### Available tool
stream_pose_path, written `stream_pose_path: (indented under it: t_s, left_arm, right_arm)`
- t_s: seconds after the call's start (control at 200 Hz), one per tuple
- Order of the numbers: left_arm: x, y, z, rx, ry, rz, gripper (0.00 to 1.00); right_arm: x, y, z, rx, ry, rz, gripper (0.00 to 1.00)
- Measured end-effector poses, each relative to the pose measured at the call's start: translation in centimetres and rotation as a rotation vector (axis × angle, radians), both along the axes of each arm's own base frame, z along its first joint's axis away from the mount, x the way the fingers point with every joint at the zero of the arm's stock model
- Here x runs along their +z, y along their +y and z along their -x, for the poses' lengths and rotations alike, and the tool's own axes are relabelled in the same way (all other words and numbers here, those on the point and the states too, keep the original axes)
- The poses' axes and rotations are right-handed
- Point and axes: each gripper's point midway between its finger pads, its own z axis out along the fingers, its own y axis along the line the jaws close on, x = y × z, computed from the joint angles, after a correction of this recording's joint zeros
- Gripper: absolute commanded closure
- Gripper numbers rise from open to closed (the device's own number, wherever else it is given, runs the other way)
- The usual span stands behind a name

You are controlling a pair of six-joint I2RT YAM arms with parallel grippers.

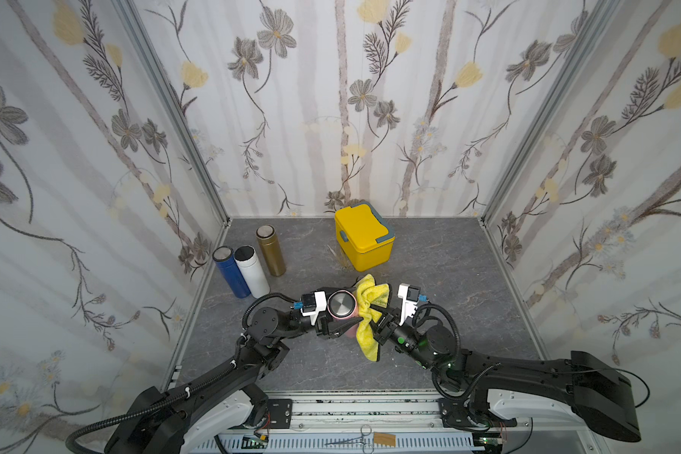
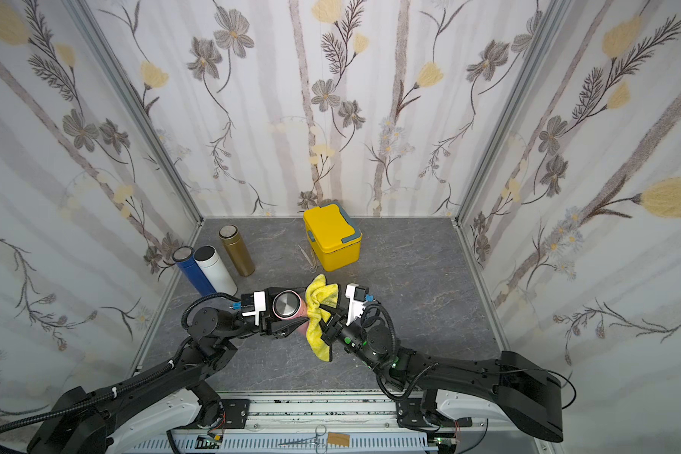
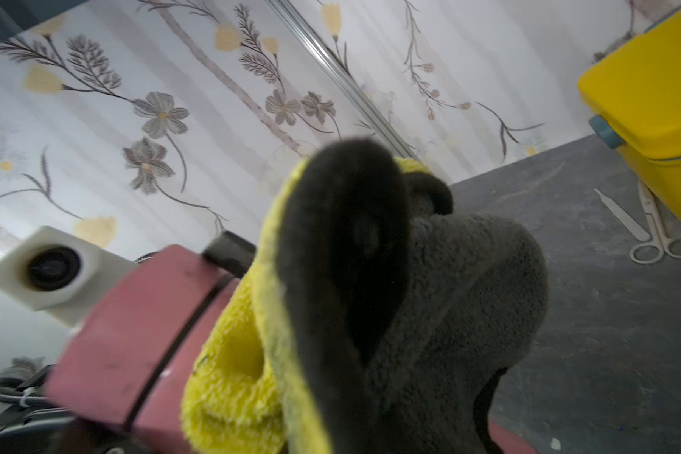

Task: Wipe the surface of the thermos
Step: Wipe the dirt from the surface of the thermos.

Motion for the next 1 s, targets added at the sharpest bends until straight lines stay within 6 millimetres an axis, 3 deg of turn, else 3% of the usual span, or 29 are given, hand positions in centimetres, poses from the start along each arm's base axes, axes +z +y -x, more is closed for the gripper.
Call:
stream_pose_path:
  t_s: [0.085,0.165,0.245,0.395,0.49,0.59,0.754,0.814,0.894,0.999]
  left_arm:
    - [-0.1,-0.1,0.4,-0.024,-0.003,-0.008,1.0]
    - [-0.1,-0.1,0.5,-0.031,-0.006,-0.007,1.0]
    - [0.3,-0.1,0.6,-0.033,-0.023,0.006,1.0]
    - [0.9,0.1,0.7,-0.026,-0.052,0.029,1.0]
    - [1.4,0.3,1.0,-0.024,-0.074,0.043,1.0]
    - [1.2,0.3,1.0,-0.023,-0.068,0.036,1.0]
    - [0.3,0.2,0.9,-0.028,-0.036,0.009,1.0]
    - [0.2,0.2,1.0,-0.033,-0.033,0.005,1.0]
    - [0.4,0.2,1.1,-0.032,-0.046,0.013,1.0]
    - [0.5,0.2,1.1,-0.026,-0.071,0.016,1.0]
  right_arm:
    - [-3.6,-0.2,-0.5,-0.016,0.057,0.048,1.0]
    - [-3.9,-0.2,-0.7,-0.012,0.067,0.05,1.0]
    - [-1.9,-0.1,-0.7,-0.01,0.053,0.021,1.0]
    - [5.5,0.6,0.3,0.062,-0.045,-0.104,1.0]
    - [6.5,0.8,0.8,0.09,-0.062,-0.12,1.0]
    - [4.8,0.9,0.5,0.082,-0.042,-0.112,1.0]
    - [-3.9,0.4,-1.0,0.019,0.094,0.002,1.0]
    - [-5.1,0.1,-1.1,0.013,0.113,0.029,1.0]
    - [-3.3,0.3,-1.1,0.015,0.102,0.012,1.0]
    - [2.0,0.7,-0.4,0.047,0.027,-0.064,1.0]
